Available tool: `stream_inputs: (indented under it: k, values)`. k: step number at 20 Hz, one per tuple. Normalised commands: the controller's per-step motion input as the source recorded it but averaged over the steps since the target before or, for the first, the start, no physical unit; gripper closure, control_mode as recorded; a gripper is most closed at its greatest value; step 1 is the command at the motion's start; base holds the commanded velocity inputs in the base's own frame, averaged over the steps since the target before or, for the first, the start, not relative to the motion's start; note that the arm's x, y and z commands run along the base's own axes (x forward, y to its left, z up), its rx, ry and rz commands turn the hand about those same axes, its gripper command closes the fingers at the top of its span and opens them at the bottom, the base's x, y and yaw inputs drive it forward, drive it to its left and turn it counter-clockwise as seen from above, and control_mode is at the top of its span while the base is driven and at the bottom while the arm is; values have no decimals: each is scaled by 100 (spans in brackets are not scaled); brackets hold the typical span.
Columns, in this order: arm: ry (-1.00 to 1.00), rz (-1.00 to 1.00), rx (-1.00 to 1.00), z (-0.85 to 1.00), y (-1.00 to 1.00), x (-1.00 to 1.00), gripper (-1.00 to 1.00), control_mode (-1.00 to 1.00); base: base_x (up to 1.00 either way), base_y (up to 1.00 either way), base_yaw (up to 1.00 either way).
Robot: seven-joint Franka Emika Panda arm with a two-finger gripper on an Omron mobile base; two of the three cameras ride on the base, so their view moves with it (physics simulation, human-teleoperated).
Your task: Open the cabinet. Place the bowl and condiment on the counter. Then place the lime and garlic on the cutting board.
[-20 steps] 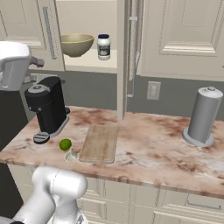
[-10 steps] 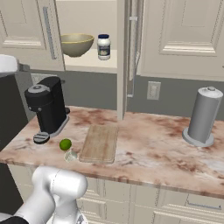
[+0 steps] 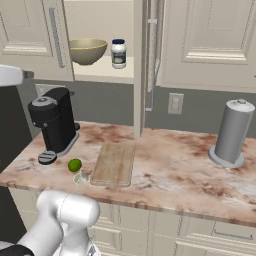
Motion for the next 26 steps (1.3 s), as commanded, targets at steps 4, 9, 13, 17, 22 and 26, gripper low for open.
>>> stream_inputs:
  k: [4, 9, 13, 17, 22, 26]
  values:
    - [-9, 4, 6, 0, 0, 26, -100, -100, 0, 0, 0]
    - [-6, 7, 2, 0, 7, 31, -100, -100, 0, 0, 0]
    - [-3, 11, 0, 0, 27, 29, -100, -100, 0, 0, 0]
    - [0, 15, 0, 0, 29, 35, -100, -100, 0, 0, 0]
    - [0, 15, 0, 0, 21, 36, -100, -100, 0, 0, 0]
    - [0, 12, 0, 0, 18, 34, -100, -100, 0, 0, 0]
